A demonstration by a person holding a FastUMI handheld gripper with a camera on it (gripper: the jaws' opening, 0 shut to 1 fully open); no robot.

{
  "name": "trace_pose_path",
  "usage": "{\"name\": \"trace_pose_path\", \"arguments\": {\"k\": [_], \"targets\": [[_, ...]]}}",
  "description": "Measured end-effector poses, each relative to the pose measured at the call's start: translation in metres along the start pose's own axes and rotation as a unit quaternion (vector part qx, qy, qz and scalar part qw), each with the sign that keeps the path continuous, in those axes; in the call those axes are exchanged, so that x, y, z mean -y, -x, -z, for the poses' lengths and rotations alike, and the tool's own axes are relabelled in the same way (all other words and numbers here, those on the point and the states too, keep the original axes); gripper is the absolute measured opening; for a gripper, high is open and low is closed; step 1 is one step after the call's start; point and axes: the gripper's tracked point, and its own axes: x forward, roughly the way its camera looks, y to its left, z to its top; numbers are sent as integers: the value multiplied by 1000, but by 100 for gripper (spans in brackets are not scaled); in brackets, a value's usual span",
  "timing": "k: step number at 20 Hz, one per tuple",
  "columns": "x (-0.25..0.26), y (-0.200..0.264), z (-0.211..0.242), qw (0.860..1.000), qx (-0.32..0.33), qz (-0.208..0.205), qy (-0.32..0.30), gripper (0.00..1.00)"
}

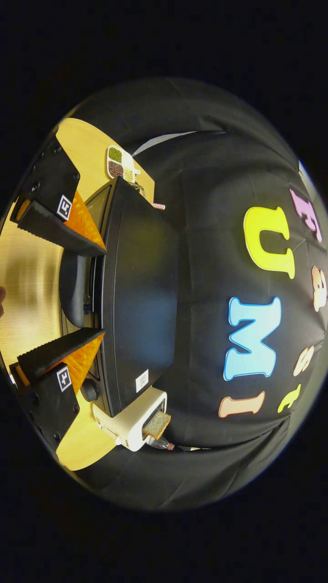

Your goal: Open the toaster oven, put the food inside, and close the toaster oven door.

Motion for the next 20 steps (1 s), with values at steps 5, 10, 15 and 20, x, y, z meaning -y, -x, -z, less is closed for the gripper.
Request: {"name": "trace_pose_path", "arguments": {"k": [5,10,15,20], "targets": [[0,10,12,1000,-16,-13,-10,100],[1,31,35,999,-31,-17,-4,100],[-1,47,54,998,-48,-29,2,100],[-4,66,87,995,-88,-39,38,100]]}}
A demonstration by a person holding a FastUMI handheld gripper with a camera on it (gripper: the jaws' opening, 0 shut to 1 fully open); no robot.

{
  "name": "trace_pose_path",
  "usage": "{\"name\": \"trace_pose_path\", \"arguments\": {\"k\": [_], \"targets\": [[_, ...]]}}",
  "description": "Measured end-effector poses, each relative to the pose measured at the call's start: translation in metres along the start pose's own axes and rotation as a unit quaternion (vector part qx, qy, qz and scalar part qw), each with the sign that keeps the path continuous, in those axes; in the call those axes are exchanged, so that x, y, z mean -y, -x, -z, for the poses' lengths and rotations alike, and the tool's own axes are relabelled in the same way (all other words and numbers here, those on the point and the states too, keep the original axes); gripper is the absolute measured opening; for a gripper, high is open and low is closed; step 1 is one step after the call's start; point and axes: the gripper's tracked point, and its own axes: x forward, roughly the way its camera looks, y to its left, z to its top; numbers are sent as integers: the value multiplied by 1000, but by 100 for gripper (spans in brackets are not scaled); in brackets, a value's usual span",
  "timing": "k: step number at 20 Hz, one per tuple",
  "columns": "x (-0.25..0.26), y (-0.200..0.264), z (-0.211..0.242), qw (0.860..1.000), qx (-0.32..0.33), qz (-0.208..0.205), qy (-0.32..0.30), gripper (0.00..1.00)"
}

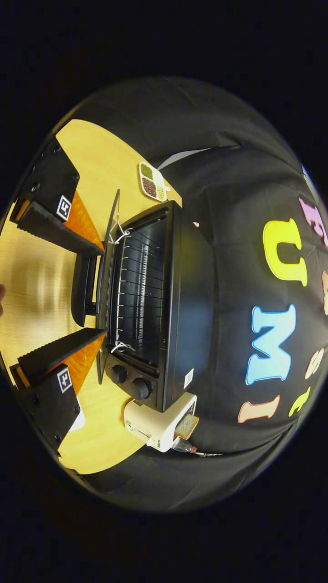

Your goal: Open the toaster oven, put the food inside, and close the toaster oven door.

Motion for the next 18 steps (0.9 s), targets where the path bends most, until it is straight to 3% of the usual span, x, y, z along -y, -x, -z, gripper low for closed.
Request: {"name": "trace_pose_path", "arguments": {"k": [9,18], "targets": [[-1,-7,91,989,-134,-44,-40,100],[33,27,97,988,-136,-64,-14,99]]}}
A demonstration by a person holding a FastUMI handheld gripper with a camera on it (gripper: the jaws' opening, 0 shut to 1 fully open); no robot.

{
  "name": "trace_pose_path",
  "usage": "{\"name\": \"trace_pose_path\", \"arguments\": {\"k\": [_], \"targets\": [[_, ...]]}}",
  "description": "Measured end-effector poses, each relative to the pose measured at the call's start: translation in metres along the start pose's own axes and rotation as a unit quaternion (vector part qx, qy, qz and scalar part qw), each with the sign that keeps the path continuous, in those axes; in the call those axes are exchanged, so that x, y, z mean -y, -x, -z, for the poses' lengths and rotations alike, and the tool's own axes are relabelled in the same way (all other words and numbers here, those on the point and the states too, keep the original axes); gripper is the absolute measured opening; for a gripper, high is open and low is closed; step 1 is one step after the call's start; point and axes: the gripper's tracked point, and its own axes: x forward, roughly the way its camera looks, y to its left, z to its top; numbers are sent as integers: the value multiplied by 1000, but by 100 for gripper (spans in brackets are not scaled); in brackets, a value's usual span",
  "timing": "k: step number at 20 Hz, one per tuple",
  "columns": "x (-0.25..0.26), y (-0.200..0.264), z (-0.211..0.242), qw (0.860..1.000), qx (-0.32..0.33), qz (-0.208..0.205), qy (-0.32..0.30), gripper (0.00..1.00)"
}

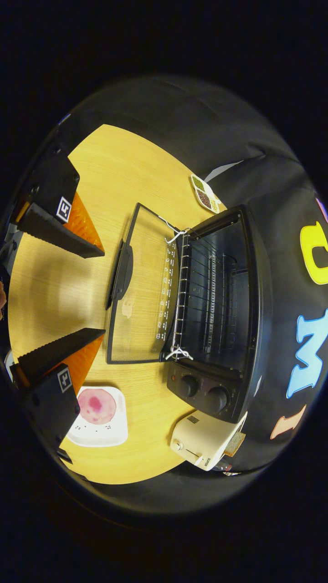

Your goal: Open the toaster oven, put the food inside, and close the toaster oven door.

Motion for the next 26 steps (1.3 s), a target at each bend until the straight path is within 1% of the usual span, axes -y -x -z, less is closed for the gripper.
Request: {"name": "trace_pose_path", "arguments": {"k": [4,8,13,16,21,26], "targets": [[50,30,-13,999,22,25,1,99],[112,61,-22,998,36,53,-4,99],[171,74,-19,998,32,57,-22,99],[193,66,-12,998,12,36,-41,99],[233,60,-1,999,-24,2,-44,99],[263,40,21,997,-60,-22,-52,99]]}}
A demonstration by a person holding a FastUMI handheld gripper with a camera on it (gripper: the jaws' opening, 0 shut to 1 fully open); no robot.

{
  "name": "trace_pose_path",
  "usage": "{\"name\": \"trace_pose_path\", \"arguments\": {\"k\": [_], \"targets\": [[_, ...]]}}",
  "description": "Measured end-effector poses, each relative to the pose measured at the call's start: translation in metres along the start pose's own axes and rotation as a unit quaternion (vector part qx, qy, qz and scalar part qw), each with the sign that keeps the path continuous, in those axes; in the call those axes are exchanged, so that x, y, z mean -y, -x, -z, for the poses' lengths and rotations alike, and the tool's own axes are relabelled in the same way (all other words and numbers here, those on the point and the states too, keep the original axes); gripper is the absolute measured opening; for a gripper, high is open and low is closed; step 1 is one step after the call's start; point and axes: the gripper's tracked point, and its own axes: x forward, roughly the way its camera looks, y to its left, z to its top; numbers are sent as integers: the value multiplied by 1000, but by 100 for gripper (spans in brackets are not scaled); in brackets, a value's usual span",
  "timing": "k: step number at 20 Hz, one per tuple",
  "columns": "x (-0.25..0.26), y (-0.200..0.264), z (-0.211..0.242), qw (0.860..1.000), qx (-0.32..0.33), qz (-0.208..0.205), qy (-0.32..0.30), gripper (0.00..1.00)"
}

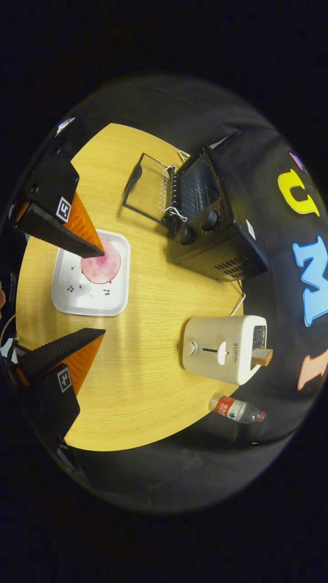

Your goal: Open the toaster oven, put the food inside, and close the toaster oven door.

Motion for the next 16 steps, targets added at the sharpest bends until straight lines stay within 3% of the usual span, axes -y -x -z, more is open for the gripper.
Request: {"name": "trace_pose_path", "arguments": {"k": [14,16], "targets": [[32,-29,46,995,-100,-3,-5,99],[34,-38,50,993,-121,13,-7,99]]}}
